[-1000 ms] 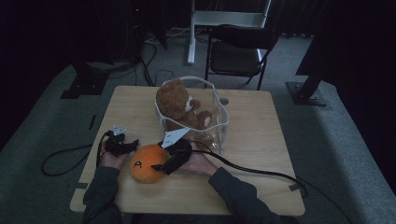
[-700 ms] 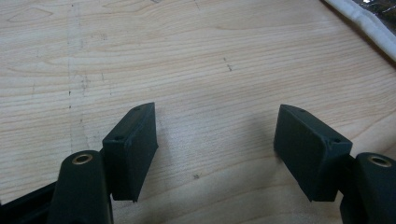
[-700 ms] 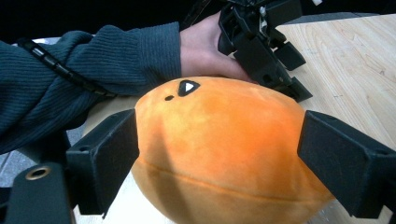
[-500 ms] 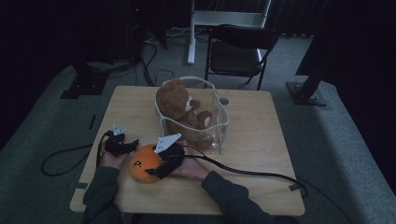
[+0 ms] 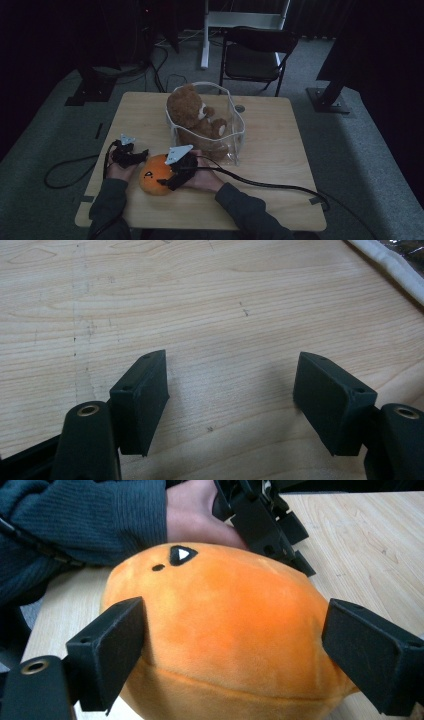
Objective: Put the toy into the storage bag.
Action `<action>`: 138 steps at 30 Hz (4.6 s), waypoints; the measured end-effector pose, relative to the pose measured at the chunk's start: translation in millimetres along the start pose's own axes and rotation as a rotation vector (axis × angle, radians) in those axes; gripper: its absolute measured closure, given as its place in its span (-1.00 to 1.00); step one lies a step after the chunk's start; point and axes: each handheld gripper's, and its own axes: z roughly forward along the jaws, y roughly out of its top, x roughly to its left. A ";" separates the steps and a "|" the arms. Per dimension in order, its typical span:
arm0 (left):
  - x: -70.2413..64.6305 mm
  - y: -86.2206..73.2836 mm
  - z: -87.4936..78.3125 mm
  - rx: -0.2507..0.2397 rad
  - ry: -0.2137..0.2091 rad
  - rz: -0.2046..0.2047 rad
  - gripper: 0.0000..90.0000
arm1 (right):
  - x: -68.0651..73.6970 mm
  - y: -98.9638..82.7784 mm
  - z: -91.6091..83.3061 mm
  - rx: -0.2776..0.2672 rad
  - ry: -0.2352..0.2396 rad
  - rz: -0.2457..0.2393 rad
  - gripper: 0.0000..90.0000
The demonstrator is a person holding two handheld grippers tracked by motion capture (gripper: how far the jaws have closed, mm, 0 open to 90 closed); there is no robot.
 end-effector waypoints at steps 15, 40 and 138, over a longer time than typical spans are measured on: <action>0.0 0.0 0.0 0.000 0.000 0.000 -0.32 | -9.0 -8.3 3.7 0.070 0.051 0.035 -0.33; 0.0 0.0 0.0 0.000 0.000 0.000 -0.32 | -6.7 -6.5 -17.0 0.021 0.057 0.026 0.50; -0.3 0.1 0.0 -0.001 0.000 -0.003 -0.32 | -16.9 65.3 -101.5 -0.172 0.000 -0.048 0.51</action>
